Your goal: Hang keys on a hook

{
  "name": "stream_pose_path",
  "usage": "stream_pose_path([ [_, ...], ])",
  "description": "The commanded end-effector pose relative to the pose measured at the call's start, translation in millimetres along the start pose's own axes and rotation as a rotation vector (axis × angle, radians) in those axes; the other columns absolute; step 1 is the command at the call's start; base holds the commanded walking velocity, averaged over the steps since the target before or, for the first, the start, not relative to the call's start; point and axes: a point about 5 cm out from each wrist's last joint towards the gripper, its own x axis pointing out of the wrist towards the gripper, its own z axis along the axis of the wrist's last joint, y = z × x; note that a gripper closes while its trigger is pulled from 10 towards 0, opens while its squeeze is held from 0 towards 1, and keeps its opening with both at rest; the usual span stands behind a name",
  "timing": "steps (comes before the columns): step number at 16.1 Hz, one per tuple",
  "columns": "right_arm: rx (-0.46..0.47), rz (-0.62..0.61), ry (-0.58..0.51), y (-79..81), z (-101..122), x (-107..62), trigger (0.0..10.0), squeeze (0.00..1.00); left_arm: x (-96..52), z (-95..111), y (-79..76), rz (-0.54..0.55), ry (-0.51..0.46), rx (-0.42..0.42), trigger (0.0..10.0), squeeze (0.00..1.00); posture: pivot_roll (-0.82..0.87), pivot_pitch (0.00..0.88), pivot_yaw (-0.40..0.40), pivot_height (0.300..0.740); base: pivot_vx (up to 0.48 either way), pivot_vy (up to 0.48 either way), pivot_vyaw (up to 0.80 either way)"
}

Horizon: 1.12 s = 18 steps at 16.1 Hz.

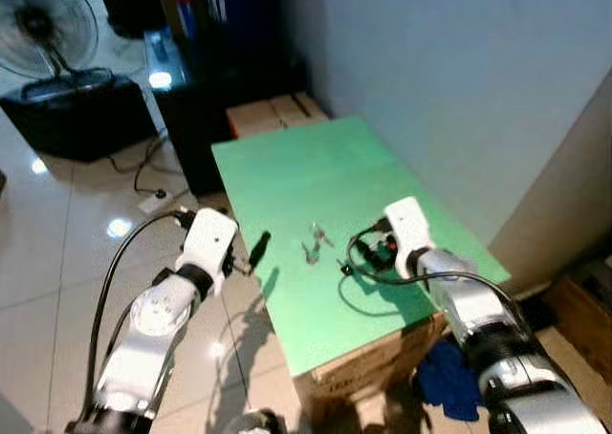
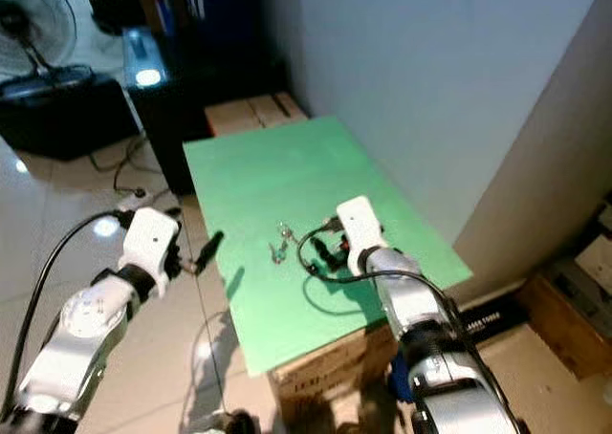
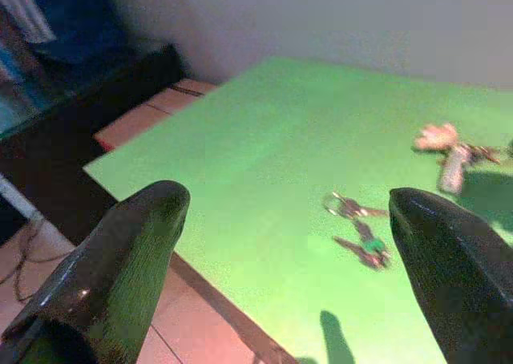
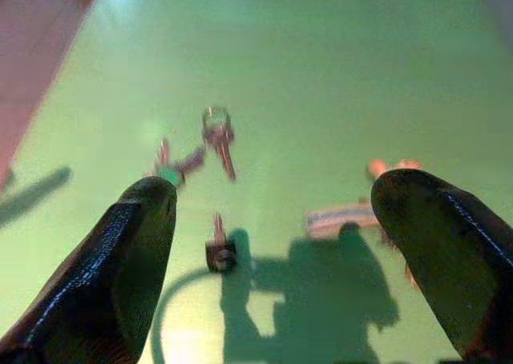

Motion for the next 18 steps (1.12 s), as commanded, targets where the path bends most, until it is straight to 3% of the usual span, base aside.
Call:
stream_pose_path([
  [1, -0.027, 0.007, -0.002, -0.3, 2, 1.8, 10.0, 1.0, -1.2, 4, 0.7, -0.018, -0.003, 0.013, 10.0, 0.0, -0.01, 0.104, 0.045, 0.74, 0.0, 0.0, 0.0],
  [2, -0.049, 0.017, 0.067, -3.7, -1, 7.6, 10.0, 1.0, -13.3, 10, -6.4, -0.159, 0.023, 0.027, 10.0, 0.0, 0.04, 0.15, 0.038, 0.74, 0.0, 0.0, 0.0],
  [3, -0.067, 0.016, 0.103, -4.1, -3, 8.9, 10.0, 1.0, -18.7, 12, -9.0, -0.209, 0.035, 0.028, 10.0, 0.0, 0.05, 0.164, 0.041, 0.74, 0.0, 0.0, 0.0],
  [6, -0.082, 0.027, 0.135, -2.6, -4, 11.7, 10.0, 1.0, -27.3, 18, -11.7, -0.283, 0.044, 0.038, 10.0, 0.0, 0.07, 0.206, 0.044, 0.74, 0.0, 0.0, 0.0],
  [9, -0.074, 0.065, 0.103, 3.0, 2, 15.9, 10.0, 0.98, -33.7, 24, -9.7, -0.281, 0.052, 0.056, 10.0, 0.0, 0.09, 0.243, 0.052, 0.74, 0.0, 0.0, 0.0],
  [10, -0.072, 0.073, 0.099, 3.9, 3, 16.5, 10.0, 0.84, -34.9, 25, -9.4, -0.283, 0.056, 0.056, 10.0, 0.0, 0.09, 0.246, 0.052, 0.74, 0.0, 0.0, 0.0],
  [11, -0.079, 0.093, 0.089, 7.4, 7, 18.5, 10.0, 0.0, -36.8, 27, -8.1, -0.281, 0.062, 0.058, 10.0, 0.0, 0.1, 0.258, 0.054, 0.74, 0.0, 0.0, 0.0],
  [14, -0.103, 0.147, 0.104, 17.3, 9, 22.1, 10.0, 0.0, -39.0, 29, -5.9, -0.28, 0.077, 0.058, 10.0, 0.0, 0.12, 0.27, 0.052, 0.74, 0.0, 0.0, 0.0],
  [18, -0.082, 0.097, 0.136, 15.4, 3, 21.7, 10.0, 0.0, -38.4, 29, -4.6, -0.282, 0.09, 0.068, 10.0, 0.0, 0.13, 0.282, 0.049, 0.74, 0.0, 0.0, 0.0],
])
